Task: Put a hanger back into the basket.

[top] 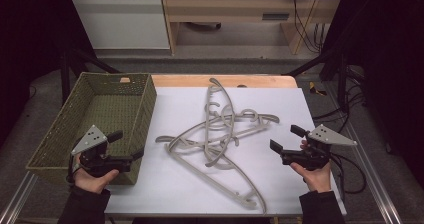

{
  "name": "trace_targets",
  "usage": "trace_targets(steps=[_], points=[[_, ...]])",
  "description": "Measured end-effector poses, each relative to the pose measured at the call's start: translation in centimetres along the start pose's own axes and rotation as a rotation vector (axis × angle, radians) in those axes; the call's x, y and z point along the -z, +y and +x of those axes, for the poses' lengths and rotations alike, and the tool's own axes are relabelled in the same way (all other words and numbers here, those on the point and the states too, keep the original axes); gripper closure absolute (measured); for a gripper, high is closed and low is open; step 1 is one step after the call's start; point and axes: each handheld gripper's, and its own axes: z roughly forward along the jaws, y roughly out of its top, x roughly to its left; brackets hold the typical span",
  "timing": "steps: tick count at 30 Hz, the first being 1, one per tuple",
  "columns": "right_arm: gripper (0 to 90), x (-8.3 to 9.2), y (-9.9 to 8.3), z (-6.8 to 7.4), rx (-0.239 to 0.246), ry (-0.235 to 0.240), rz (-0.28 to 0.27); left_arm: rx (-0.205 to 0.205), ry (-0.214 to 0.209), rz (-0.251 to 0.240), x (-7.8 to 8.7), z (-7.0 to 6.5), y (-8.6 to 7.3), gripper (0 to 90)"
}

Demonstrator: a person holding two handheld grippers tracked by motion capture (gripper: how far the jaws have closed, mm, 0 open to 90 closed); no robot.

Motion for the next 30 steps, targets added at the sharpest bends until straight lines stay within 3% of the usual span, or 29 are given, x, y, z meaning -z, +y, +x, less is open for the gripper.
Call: trace_targets(steps=[11,15,16,21,22,23,24,25,26,27,30], points=[[10.8,-0.5,0.5,0.8,-0.011,-0.026,0.046,-0.010,-0.006,-0.014,0.2,-0.3,0.2,5.3],[14.0,-1.4,0.8,1.2,-0.024,-0.035,0.090,-0.011,-0.009,-0.016,0.2,-0.4,0.3,5.5],[15.0,-2.1,1.0,1.4,-0.028,-0.034,0.125,-0.012,-0.010,-0.017,0.2,-0.5,0.3,5.5],[18.2,-4.2,1.5,1.9,-0.027,-0.030,0.183,-0.013,-0.011,-0.022,0.3,-0.5,0.4,5.5],[18.9,-5.5,1.8,2.2,-0.028,-0.045,0.225,-0.014,-0.011,-0.023,0.4,-0.5,0.4,5.6],[18.9,-5.5,1.8,2.2,-0.028,-0.045,0.225,-0.014,-0.012,-0.023,0.4,-0.5,0.4,5.6],[20.3,-6.8,2.1,2.5,-0.014,-0.046,0.257,-0.015,-0.012,-0.023,0.4,-0.5,0.4,5.6],[20.3,-6.8,2.1,2.5,-0.014,-0.046,0.257,-0.015,-0.012,-0.023,0.4,-0.5,0.4,5.6],[20.9,-8.1,2.6,2.7,-0.006,-0.051,0.281,-0.015,-0.013,-0.025,0.4,-0.5,0.4,5.6],[20.9,-8.1,2.6,2.7,-0.006,-0.051,0.281,-0.015,-0.014,-0.026,0.4,-0.5,0.4,5.6],[20.3,-10.5,3.3,2.9,-0.013,-0.072,0.318,-0.015,-0.014,-0.027,0.4,-0.5,0.4,5.6]])
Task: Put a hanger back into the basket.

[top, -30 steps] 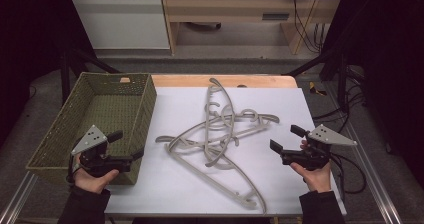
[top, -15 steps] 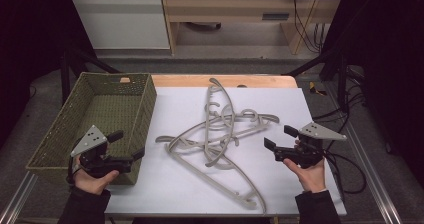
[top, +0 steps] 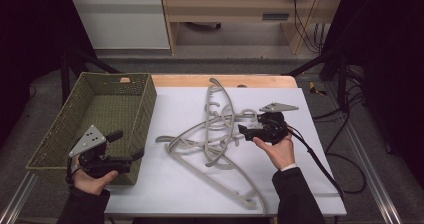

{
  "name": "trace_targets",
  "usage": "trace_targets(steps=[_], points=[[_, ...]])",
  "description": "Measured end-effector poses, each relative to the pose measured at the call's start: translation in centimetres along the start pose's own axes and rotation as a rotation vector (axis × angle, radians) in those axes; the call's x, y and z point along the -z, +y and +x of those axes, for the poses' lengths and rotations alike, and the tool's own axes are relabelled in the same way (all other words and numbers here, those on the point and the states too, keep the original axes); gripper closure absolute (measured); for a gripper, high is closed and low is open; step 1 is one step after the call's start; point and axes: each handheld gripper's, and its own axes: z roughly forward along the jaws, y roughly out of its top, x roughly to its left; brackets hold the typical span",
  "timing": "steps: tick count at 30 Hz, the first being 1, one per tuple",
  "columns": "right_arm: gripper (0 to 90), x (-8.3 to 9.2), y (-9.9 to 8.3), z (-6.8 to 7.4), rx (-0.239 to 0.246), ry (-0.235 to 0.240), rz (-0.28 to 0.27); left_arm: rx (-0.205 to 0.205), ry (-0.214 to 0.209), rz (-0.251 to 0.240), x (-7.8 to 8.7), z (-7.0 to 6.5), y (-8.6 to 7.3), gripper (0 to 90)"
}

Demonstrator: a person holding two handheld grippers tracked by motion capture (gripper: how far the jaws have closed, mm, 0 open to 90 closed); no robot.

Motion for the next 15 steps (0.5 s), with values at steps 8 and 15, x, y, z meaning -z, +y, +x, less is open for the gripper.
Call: trace_targets(steps=[8,15], points=[[20.9,-3.1,1.5,0.2,0.004,-0.043,0.049,0.000,-0.001,-0.008,0.1,0.1,0.0,5.5],[29.8,-5.7,2.1,-0.4,-0.014,-0.061,0.101,-0.001,0.000,-0.006,0.0,0.1,0.0,5.5]])
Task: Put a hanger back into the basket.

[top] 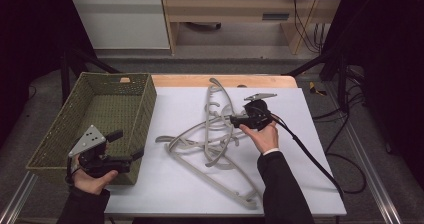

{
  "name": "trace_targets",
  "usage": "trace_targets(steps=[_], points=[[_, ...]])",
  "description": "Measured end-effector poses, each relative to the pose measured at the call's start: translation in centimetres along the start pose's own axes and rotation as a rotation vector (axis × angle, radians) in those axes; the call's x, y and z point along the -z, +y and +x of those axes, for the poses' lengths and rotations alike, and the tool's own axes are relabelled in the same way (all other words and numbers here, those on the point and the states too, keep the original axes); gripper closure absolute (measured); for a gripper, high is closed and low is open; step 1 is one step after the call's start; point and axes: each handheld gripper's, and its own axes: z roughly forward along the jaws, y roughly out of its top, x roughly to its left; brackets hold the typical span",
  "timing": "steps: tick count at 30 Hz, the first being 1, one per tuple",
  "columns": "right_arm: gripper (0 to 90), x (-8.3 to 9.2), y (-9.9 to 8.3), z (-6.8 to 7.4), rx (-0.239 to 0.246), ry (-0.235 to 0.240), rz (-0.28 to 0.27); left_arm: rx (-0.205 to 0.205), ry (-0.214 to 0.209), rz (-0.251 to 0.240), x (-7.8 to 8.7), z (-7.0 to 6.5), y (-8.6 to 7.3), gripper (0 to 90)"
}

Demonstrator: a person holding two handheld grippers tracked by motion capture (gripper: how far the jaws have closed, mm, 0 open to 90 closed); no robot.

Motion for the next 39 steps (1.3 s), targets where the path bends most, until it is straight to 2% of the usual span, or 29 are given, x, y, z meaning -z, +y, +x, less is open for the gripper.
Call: trace_targets(steps=[1,2,3,4,5,6,7,12,15,17,27,30,32,33,39], points=[[31.9,-0.9,0.0,-0.2,0.000,-0.018,0.023,-0.001,0.001,0.000,0.0,0.0,0.0,5.6],[31.9,-0.9,0.0,-0.2,0.000,-0.018,0.023,-0.001,0.001,0.000,0.0,0.0,0.0,5.6],[33.5,-1.8,0.0,-0.4,-0.006,-0.025,0.046,-0.002,0.001,0.000,0.0,0.0,0.0,5.6],[33.5,-1.8,0.0,-0.4,-0.006,-0.025,0.046,-0.002,0.001,0.000,0.0,0.0,0.0,5.6],[35.4,-2.7,0.0,-0.5,-0.014,-0.035,0.074,0.001,0.001,-0.002,0.0,0.1,-0.1,5.7],[35.4,-2.7,0.0,-0.5,-0.014,-0.035,0.074,0.001,0.001,-0.002,0.0,0.1,-0.1,5.8],[37.7,-3.4,-0.1,-0.6,-0.022,-0.039,0.095,0.002,0.002,-0.001,0.0,0.1,-0.1,5.8],[41.9,-4.6,-0.1,-0.5,-0.041,-0.042,0.126,0.002,0.003,-0.002,0.0,0.1,0.0,6.0],[46.0,-5.5,0.0,-0.5,-0.042,-0.062,0.141,0.000,0.000,-0.001,0.0,0.1,0.0,6.0],[49.5,-6.2,0.0,-0.6,-0.070,-0.072,0.152,0.002,0.000,-0.001,0.0,0.1,0.0,6.1],[59.0,-7.8,-0.5,-0.6,-0.126,-0.092,0.198,0.002,-0.001,0.000,0.0,0.1,0.0,6.5],[59.0,-8.0,-0.6,-0.7,-0.138,-0.091,0.203,0.003,0.000,0.001,0.0,0.1,-0.1,6.5],[60.7,-8.2,-0.6,-0.8,-0.153,-0.089,0.209,0.002,-0.001,0.002,-0.1,0.0,-0.1,6.6],[63.2,-8.4,-0.6,-0.7,-0.179,-0.083,0.217,0.002,-0.001,0.002,-0.1,0.0,-0.1,6.6],[67.0,-8.5,-0.5,-0.8,-0.220,-0.080,0.228,-0.001,-0.003,0.004,-0.1,-0.1,-0.1,6.7]])
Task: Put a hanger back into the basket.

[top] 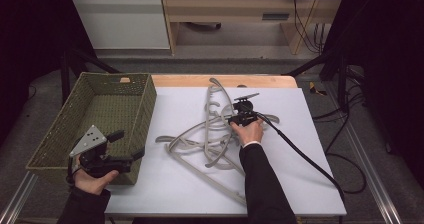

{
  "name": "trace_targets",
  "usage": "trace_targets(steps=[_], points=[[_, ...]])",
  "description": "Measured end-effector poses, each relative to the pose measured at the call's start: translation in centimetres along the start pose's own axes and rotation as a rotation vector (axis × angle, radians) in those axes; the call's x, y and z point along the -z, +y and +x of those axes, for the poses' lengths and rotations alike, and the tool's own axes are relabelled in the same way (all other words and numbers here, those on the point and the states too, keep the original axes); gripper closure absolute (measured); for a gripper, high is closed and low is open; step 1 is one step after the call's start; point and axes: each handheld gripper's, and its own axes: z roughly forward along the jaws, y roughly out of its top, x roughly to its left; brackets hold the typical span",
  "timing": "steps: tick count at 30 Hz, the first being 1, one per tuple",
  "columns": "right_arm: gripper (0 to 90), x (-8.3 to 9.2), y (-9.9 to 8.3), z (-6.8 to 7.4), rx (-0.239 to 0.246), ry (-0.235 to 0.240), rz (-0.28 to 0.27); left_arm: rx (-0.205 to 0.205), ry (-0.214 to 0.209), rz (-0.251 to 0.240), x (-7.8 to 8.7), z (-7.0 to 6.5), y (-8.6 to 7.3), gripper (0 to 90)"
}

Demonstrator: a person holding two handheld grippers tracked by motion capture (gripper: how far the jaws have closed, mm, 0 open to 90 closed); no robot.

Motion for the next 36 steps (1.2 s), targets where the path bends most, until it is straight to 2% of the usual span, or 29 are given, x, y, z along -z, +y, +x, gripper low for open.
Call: trace_targets(steps=[4,10,20,27,31,32,36], points=[[71.3,0.2,0.1,-0.2,-0.007,-0.047,0.001,-0.001,0.000,0.000,0.0,0.0,0.0,6.8],[79.8,0.7,0.2,-0.6,0.027,-0.133,-0.007,-0.001,0.000,0.002,0.0,0.0,0.0,6.9],[76.1,0.4,0.3,-0.9,0.045,-0.130,0.013,-0.003,-0.001,0.004,-0.1,0.0,0.0,7.1],[76.1,0.0,0.3,-0.9,0.027,-0.137,0.022,-0.004,-0.003,0.005,-0.1,-0.1,0.0,7.2],[80.1,0.1,0.4,-1.0,0.011,-0.161,0.016,-0.001,-0.003,0.004,-0.1,-0.1,0.0,7.3],[82.5,0.2,0.4,-1.1,0.011,-0.186,0.010,-0.001,-0.003,0.004,-0.1,-0.1,0.0,7.3],[82.7,0.4,0.3,-0.9,0.000,-0.195,0.005,-0.002,0.000,0.003,0.0,0.0,0.0,7.3]])
